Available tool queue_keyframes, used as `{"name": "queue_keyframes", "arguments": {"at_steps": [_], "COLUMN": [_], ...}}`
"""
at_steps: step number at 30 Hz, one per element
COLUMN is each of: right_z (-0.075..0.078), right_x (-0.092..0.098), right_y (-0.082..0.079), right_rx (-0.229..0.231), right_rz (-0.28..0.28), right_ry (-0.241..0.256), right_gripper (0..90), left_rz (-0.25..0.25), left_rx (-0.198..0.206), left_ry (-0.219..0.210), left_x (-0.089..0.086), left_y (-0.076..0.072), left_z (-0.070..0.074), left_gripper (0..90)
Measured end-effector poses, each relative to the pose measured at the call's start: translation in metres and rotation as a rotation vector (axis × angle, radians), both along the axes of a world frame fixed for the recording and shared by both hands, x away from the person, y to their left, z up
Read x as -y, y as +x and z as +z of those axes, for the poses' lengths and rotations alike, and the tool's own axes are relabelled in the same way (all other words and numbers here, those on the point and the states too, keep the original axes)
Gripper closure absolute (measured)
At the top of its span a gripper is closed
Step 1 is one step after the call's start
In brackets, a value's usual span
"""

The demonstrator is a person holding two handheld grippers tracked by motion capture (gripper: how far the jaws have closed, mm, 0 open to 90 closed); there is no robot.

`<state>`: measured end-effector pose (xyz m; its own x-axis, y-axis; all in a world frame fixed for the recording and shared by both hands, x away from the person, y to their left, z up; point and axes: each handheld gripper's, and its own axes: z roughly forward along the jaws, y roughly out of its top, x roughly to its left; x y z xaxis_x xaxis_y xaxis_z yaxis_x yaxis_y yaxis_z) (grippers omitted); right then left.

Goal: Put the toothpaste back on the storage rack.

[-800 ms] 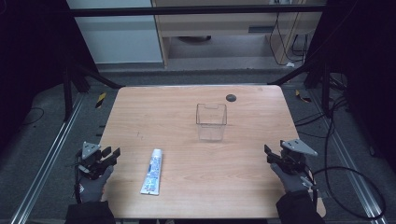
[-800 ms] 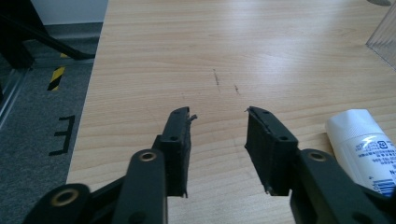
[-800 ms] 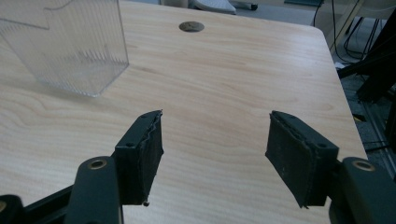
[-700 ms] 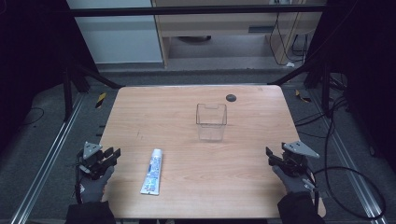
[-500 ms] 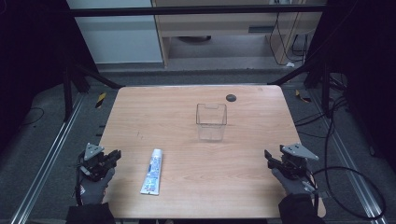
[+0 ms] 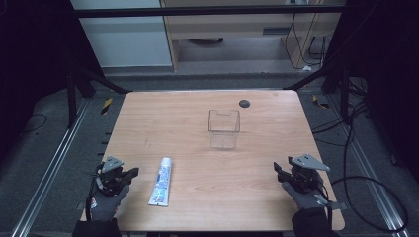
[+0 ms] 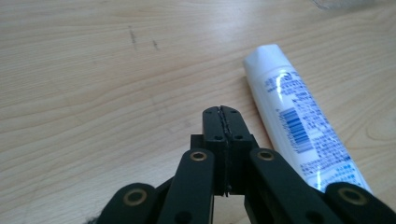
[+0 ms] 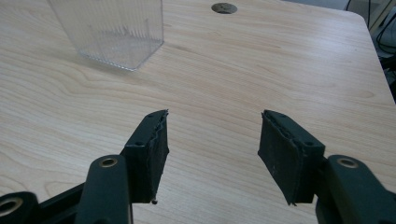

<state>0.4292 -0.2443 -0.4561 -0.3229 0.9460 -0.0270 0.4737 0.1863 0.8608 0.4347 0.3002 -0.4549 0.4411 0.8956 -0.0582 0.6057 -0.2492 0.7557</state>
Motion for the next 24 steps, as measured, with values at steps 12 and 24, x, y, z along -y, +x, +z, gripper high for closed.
{"name": "queue_keyframes", "arguments": {"at_steps": [12, 24], "right_z": [-0.003, -0.007], "right_x": [-0.011, -0.012], "right_y": [-0.004, -0.003], "right_rx": [0.003, -0.014], "right_rz": [0.035, 0.037], "right_ry": [-0.021, -0.032], "right_gripper": [38.9, 35.3], "left_rz": [-0.098, -0.161], "left_rx": [-0.06, -0.113], "left_ry": [0.046, 0.097], "left_x": [0.017, 0.027], "left_y": [-0.008, -0.012], "left_z": [-0.006, -0.012], "left_gripper": [89.7, 89.7]}}
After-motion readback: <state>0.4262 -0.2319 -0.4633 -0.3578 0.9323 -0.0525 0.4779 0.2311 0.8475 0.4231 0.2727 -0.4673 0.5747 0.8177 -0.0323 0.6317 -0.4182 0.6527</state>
